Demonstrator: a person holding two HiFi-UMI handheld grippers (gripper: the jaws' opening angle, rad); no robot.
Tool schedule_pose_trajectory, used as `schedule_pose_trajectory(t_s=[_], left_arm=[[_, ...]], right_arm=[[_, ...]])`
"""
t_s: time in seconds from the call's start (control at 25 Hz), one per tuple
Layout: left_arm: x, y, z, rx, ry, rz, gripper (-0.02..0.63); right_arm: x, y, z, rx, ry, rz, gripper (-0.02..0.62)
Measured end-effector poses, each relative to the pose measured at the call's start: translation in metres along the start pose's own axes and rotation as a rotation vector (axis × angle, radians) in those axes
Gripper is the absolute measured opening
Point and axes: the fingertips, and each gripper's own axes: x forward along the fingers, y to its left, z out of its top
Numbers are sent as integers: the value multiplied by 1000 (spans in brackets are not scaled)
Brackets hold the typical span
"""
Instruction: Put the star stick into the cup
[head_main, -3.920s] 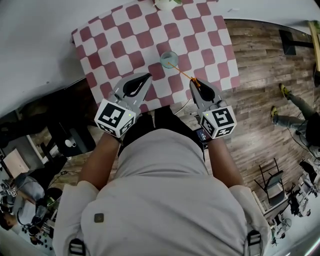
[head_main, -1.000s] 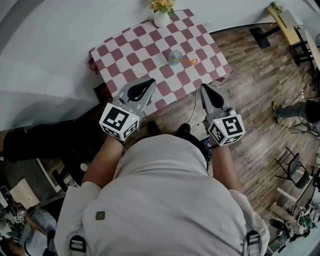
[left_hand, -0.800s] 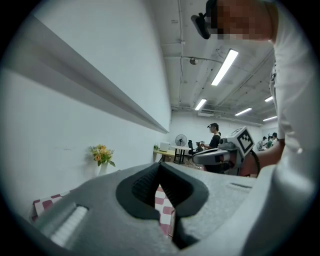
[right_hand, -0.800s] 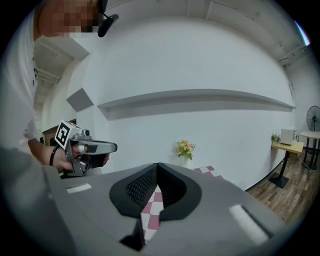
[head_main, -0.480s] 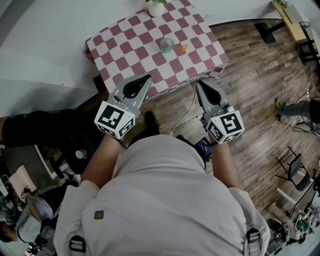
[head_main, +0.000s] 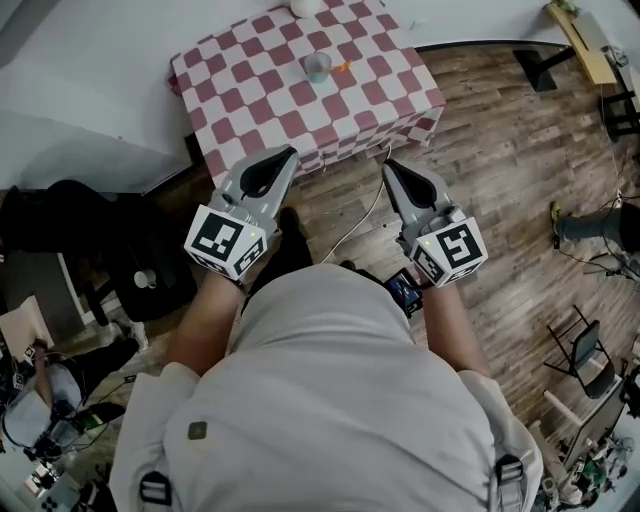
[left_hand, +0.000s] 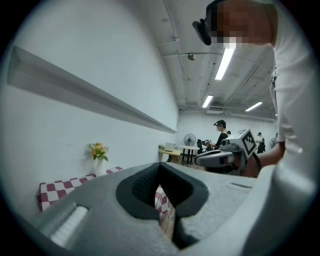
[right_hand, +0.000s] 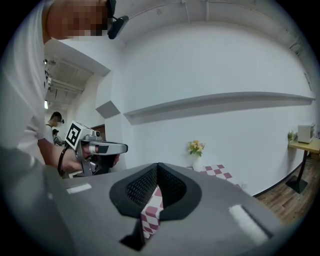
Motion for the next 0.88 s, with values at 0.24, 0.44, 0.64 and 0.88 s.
schedule_pose_trajectory(t_s=[0.24, 0.44, 0.64, 0.88], left_arm=[[-30, -52, -11, -11, -14, 77, 2], [-52, -91, -19, -17, -15, 132, 2], [-68, -120, -12, 4, -28, 161, 2], [-81, -135, -5, 20, -46, 171, 2]], right_arm=[[-51, 21, -13, 2, -11, 70, 9], [-87, 40, -20, -6, -11, 123, 9], [-114, 59, -19, -23, -20, 161, 9], [-130, 69, -13, -29, -44, 159, 9]])
